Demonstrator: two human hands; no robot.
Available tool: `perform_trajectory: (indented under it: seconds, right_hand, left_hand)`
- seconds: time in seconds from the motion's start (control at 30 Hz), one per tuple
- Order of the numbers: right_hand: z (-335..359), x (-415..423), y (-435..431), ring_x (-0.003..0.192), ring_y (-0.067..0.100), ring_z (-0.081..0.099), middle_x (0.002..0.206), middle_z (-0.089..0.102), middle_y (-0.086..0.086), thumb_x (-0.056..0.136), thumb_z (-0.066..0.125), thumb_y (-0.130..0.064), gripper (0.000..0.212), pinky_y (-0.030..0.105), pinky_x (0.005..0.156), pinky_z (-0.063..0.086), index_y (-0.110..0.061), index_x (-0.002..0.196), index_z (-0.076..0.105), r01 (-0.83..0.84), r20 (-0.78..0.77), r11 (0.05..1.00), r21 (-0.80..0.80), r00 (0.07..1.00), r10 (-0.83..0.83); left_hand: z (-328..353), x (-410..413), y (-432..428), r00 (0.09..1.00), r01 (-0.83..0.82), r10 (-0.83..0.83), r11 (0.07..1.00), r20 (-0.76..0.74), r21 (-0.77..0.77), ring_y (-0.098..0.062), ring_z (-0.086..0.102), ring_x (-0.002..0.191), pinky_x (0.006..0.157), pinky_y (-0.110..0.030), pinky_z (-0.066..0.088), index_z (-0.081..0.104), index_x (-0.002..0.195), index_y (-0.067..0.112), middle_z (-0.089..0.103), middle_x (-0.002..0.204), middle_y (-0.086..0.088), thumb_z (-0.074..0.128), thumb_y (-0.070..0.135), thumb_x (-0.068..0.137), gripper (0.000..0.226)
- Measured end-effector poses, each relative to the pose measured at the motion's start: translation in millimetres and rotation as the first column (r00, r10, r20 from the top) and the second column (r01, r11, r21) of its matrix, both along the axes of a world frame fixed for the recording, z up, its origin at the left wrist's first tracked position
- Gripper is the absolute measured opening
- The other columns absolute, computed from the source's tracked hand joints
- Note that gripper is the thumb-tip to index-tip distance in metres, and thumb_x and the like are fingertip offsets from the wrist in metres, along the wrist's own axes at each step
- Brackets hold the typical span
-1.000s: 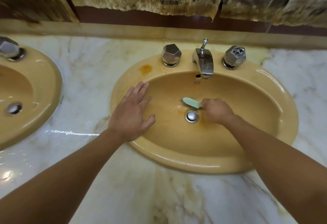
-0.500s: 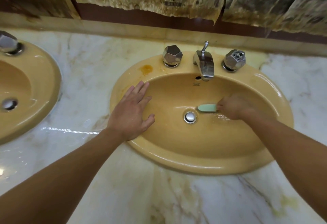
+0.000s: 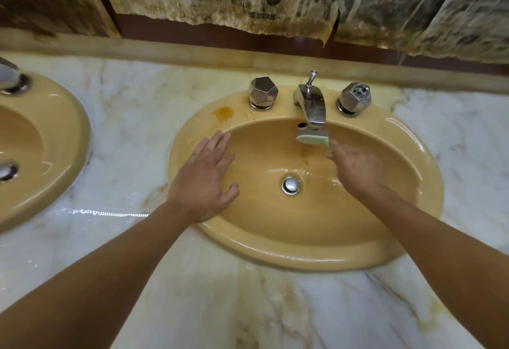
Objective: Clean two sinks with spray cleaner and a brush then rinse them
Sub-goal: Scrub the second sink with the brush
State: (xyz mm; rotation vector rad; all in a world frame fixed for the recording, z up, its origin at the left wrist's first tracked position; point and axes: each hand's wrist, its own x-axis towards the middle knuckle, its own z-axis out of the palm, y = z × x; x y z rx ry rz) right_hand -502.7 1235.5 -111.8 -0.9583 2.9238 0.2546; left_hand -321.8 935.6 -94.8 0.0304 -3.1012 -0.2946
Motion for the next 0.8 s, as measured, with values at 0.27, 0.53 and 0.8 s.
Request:
perform_trajectory:
  seconds: [0.27, 0.53, 0.8]
  right_hand:
    - [10.6, -3.9, 6.2, 0.076, 0.034, 0.066, 0.103, 0.070, 0.009, 0.105, 0.037, -0.038, 0.041, 0.033, 0.053, 0.045, -0.016, 0.134, 0.054, 0.022, -0.088, 0.999, 0.031, 0.996, -0.019]
    - [9.3, -0.8, 10.5, 0.084, 0.037, 0.066, 0.107, 0.069, 0.010, 0.106, 0.039, -0.034, 0.032, 0.037, 0.060, 0.048, -0.013, 0.124, 0.055, 0.126, -0.029, 0.992, 0.002, 0.992, -0.125]
    - [5.0, 3.3, 8.8, 0.092, 0.034, 0.065, 0.110, 0.068, 0.009, 0.108, 0.030, -0.040, 0.037, 0.034, 0.063, 0.041, -0.016, 0.128, 0.048, 0.164, 0.029, 0.973, 0.164, 0.985, -0.171]
  left_hand:
    - [1.1, -0.8, 0.6, 1.000, -0.002, 0.002, 1.000, 0.020, -0.015, -0.016, -0.002, 0.157, 0.128, -0.039, 0.005, 0.053, 0.145, 0.014, 0.013, 0.169, -0.008, 0.034, 0.061, 0.088, 0.076]
    - [5.2, -1.0, 1.6, 0.999, -0.006, 0.007, 1.000, 0.038, -0.017, -0.015, -0.005, 0.156, 0.127, -0.035, -0.002, 0.052, 0.146, 0.015, 0.010, 0.169, -0.007, 0.037, 0.060, 0.088, 0.075]
    - [6.3, -0.7, 1.4, 0.999, -0.001, 0.003, 1.000, 0.050, -0.023, -0.016, -0.006, 0.156, 0.127, -0.037, 0.000, 0.051, 0.146, 0.016, 0.008, 0.170, -0.007, 0.033, 0.062, 0.087, 0.076]
